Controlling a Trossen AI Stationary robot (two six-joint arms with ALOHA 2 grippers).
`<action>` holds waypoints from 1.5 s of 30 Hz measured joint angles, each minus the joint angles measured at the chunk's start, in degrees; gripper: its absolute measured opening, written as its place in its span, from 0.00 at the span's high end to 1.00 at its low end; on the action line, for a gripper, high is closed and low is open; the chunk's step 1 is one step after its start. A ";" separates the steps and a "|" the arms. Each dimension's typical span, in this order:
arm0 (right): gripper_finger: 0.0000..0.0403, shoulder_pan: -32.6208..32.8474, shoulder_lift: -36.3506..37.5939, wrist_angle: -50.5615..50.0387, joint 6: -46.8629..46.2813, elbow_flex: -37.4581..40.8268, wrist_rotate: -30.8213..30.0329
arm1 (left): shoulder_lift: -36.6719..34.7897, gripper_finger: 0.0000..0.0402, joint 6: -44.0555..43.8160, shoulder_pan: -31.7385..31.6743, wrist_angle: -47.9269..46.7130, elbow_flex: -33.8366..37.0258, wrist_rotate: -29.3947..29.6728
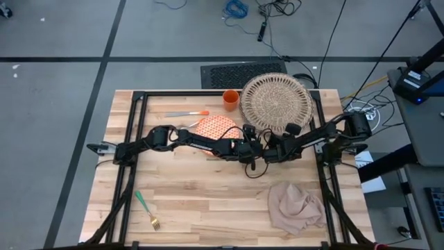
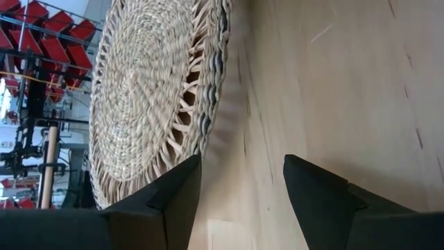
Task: Set table place
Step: Move the mat to the center of the table
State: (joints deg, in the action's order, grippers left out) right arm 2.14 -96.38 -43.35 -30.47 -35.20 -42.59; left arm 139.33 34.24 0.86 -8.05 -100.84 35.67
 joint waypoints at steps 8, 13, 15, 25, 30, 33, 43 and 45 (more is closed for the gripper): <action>1.00 2.36 -0.20 -1.40 -4.90 -1.82 3.48 | 0.00 0.52 0.15 0.04 -0.47 0.00 0.40; 1.00 5.66 -0.20 -5.17 -8.18 -4.66 6.03 | -0.02 0.52 0.34 0.09 -1.59 0.02 0.83; 1.00 7.41 -0.15 -5.38 -9.42 -5.15 6.53 | -0.02 0.52 0.31 0.09 -1.78 0.02 0.98; 1.00 14.52 -0.28 -8.84 -23.50 -5.70 0.73 | -1.84 0.52 -1.30 0.97 -4.05 0.20 1.19; 1.00 16.40 -0.26 -12.12 -29.53 -6.20 -3.19 | -3.77 0.52 -2.37 2.05 -5.75 0.48 -0.10; 1.00 17.29 -0.15 -13.16 -31.96 -6.36 -5.20 | -5.27 0.52 -2.45 2.79 -6.72 0.49 0.00; 1.00 18.31 -0.15 -24.27 -37.52 -9.90 -11.85 | -6.03 0.52 -5.63 6.16 -13.21 0.26 2.41; 1.00 18.41 -0.15 -28.03 -38.93 -11.33 -13.03 | -6.03 0.52 -6.90 6.71 -14.78 0.26 2.48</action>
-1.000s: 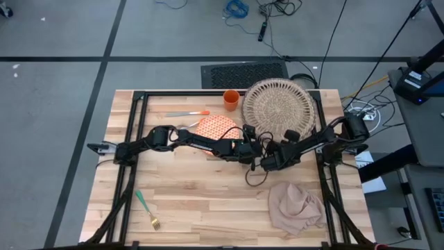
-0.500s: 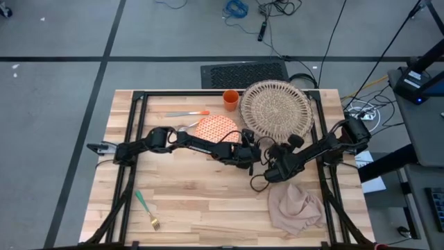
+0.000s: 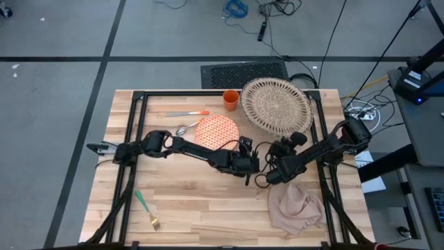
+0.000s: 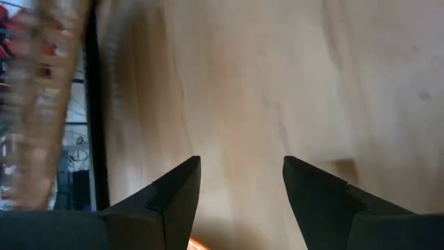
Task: Set table place
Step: Move the mat to the center of the table
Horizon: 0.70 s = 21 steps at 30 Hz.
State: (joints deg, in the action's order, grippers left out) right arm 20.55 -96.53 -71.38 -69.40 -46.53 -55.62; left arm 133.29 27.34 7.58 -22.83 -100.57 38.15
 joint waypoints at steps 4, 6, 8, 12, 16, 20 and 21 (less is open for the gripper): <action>1.00 -0.02 0.00 -6.95 -2.03 -3.10 -2.01 | 0.00 0.52 -1.64 0.96 -1.61 -0.02 1.00; 1.00 0.06 0.04 -10.60 -3.14 -4.65 -2.75 | 0.00 0.52 -2.85 1.54 -2.91 -0.02 1.31; 1.00 0.20 0.07 -13.99 -4.35 -6.23 -3.45 | 0.00 0.52 -4.15 2.13 -4.16 -0.02 1.33; 1.00 0.20 0.15 -18.67 -6.44 -9.19 -4.82 | 0.00 0.52 -6.22 3.18 -6.87 -0.02 1.33; 1.00 0.18 0.59 -18.60 -4.62 -11.45 -7.08 | -0.04 0.52 -8.30 4.14 -9.77 -0.04 1.90; 1.00 -0.19 0.61 -18.57 -4.66 -13.31 -8.77 | -0.04 0.52 -10.11 5.14 -13.51 -0.04 2.68; 1.00 -0.29 0.61 -18.63 -4.66 -13.54 -8.96 | -0.04 0.52 -10.42 5.36 -14.14 -0.04 2.73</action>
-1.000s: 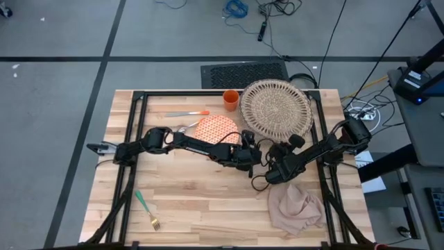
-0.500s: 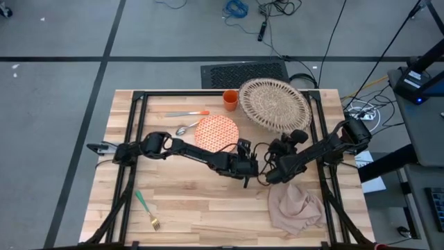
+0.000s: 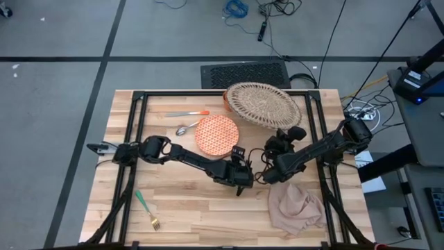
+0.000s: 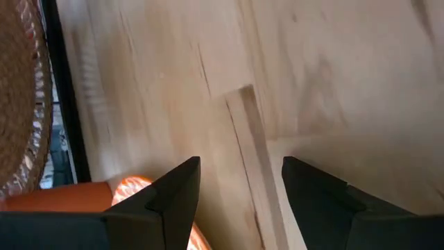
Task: Set table place
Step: Move the mat to the center of the table
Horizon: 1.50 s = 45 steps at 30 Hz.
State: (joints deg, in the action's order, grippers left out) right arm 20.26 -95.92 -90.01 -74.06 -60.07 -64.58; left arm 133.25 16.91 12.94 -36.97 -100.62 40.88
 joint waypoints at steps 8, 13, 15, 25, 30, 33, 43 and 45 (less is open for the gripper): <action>1.00 0.71 -0.02 0.04 -1.73 -0.55 -1.29 | -0.07 0.52 -1.07 1.13 -2.84 -0.09 1.44; 1.00 2.77 -0.07 0.03 -3.16 -0.55 -2.38 | -0.07 0.52 -3.34 1.61 -5.56 -0.09 1.45; 1.00 3.72 -0.07 0.05 -4.15 -0.57 -2.99 | -0.07 0.52 -4.19 1.76 -6.50 -0.09 1.54; 1.00 8.42 -2.63 3.24 -3.27 -0.61 -4.54 | -0.11 0.52 -8.68 2.78 -9.66 -0.11 2.24; 1.00 10.82 -5.72 2.39 -2.52 -3.35 -4.34 | -0.30 0.52 -7.59 5.44 -8.11 -0.11 5.69; 1.00 11.85 -7.33 0.22 -1.70 -6.47 -4.33 | -1.68 0.52 -7.55 6.59 -6.87 -0.09 6.78; 1.00 12.49 -7.88 0.07 1.69 -9.79 -4.72 | -12.05 0.52 -7.62 9.40 -5.21 2.38 10.57; 1.00 12.49 -7.87 0.04 2.25 -9.77 -4.74 | -14.94 0.52 -8.05 10.30 -5.83 4.63 11.51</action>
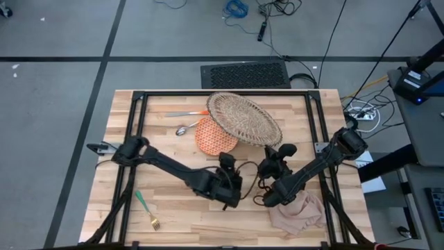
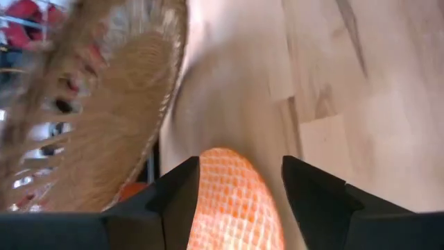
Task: Set table place
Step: Move the mat to the center of the table
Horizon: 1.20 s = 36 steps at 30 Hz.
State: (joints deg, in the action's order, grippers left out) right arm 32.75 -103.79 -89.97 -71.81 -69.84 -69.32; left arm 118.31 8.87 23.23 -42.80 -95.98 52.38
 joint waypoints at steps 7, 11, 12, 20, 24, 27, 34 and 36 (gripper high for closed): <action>1.00 -0.02 0.00 -0.03 1.01 -0.04 -1.05 | -13.39 0.52 -4.15 3.43 -0.76 8.72 5.48; 1.00 -0.02 0.02 -0.11 2.33 -1.60 -3.34 | -20.44 0.52 -8.25 4.77 -1.75 12.83 7.68; 1.00 -0.02 0.03 -0.08 2.90 -2.23 -4.23 | -22.05 0.52 -9.47 5.08 -2.63 13.61 8.21; 1.00 0.26 0.04 -0.06 9.80 -7.82 -9.61 | -28.79 0.52 -17.55 6.15 -6.71 19.60 10.70; 1.00 0.26 0.04 -0.03 14.58 -11.02 -12.41 | -29.12 0.52 -19.86 6.15 -8.21 21.86 10.88; 1.00 0.22 0.04 -0.05 18.36 -13.06 -14.09 | -29.12 0.52 -20.61 6.14 -8.58 22.96 11.01; 1.00 -1.80 0.77 -0.05 26.66 -16.61 -17.56 | -29.12 0.52 -20.58 6.09 -9.22 24.28 13.96; 1.00 -2.77 2.00 -0.03 27.88 -16.92 -18.16 | -29.12 0.52 -20.57 6.09 -9.27 24.28 14.02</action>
State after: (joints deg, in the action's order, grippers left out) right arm 29.98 -101.79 -90.00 -43.93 -86.76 -87.48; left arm 89.19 -11.70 29.32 -52.07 -71.70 66.40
